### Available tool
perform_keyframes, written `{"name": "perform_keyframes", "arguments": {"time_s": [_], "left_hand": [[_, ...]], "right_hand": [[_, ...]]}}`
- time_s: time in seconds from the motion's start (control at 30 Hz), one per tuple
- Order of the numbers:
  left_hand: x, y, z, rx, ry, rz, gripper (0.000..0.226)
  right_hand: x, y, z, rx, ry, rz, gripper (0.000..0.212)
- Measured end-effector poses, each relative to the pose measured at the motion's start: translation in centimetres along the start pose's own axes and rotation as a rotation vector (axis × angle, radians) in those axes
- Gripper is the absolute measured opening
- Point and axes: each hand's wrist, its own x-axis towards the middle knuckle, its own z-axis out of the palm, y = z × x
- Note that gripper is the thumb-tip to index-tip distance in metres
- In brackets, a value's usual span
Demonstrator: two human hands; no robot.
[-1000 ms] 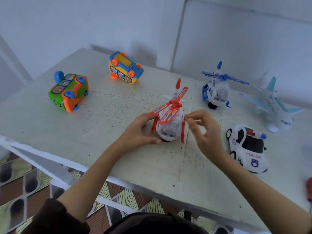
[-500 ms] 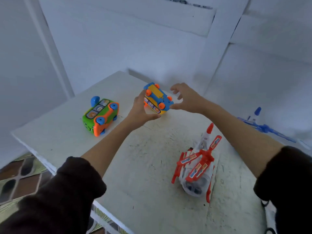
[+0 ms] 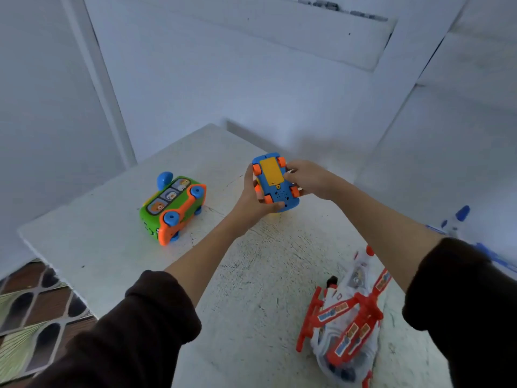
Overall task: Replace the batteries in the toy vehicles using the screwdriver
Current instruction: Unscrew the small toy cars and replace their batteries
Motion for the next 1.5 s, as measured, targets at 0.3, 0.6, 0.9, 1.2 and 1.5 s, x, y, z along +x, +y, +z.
{"name": "perform_keyframes", "arguments": {"time_s": [0.3, 0.6, 0.9, 1.2, 1.5], "left_hand": [[-0.3, 4.1, 0.3, 0.073, 0.127, 0.165, 0.095], [-4.7, 15.2, 4.9, 0.09, -0.06, 0.354, 0.097], [-13.8, 19.4, 18.5, 0.141, -0.302, 0.531, 0.1], [-24.1, 13.6, 34.6, 0.276, -0.521, 0.496, 0.099], [-32.8, 8.0, 40.9, 0.148, -0.63, 0.298, 0.084]], "right_hand": [[-4.2, -2.2, -2.1, 0.153, 0.218, -0.274, 0.026], [-15.6, -5.6, -9.8, 0.32, 0.189, -0.489, 0.048], [-33.0, 0.7, -15.8, 0.289, 0.367, -0.502, 0.056], [-50.2, 14.6, -15.6, 0.364, 0.555, -0.383, 0.049], [-56.8, 23.3, -11.4, 0.631, 0.52, -0.319, 0.043]]}}
